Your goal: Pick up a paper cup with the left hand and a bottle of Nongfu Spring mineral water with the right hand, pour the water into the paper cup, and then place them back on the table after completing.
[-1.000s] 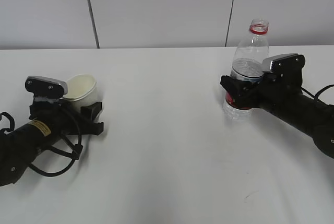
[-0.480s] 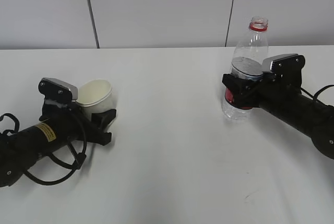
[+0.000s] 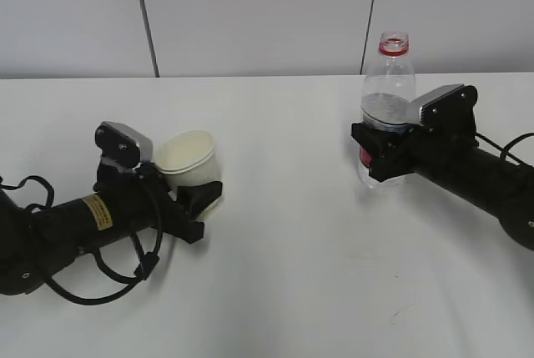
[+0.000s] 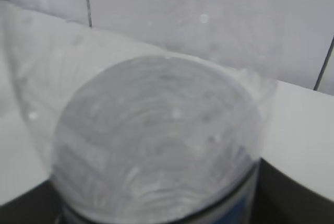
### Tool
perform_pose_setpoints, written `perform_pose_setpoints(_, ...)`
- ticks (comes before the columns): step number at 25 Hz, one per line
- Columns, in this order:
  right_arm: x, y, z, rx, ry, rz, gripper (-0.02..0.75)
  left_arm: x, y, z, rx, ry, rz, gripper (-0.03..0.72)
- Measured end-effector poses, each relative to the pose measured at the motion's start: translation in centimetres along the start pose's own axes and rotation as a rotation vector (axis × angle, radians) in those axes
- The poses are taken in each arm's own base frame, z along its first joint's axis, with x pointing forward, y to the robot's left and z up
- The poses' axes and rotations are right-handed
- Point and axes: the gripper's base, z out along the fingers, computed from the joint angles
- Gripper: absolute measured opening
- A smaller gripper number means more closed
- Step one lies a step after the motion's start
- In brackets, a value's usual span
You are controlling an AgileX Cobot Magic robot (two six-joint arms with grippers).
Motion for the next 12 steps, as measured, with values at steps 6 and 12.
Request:
perform_pose_setpoints(6, -1.3, 0.1, -0.1, -0.004, 0.06, -0.187, 0.419, -1.5, -3.3, 2.4, 0.124, -0.049, 0.064, 0.37)
perform_pose_setpoints(12, -1.9, 0.1, 0.0, -0.009, 0.051, -0.3, 0.416, -2.6, -5.5, 3.9, 0.188, -0.09, 0.096, 0.37)
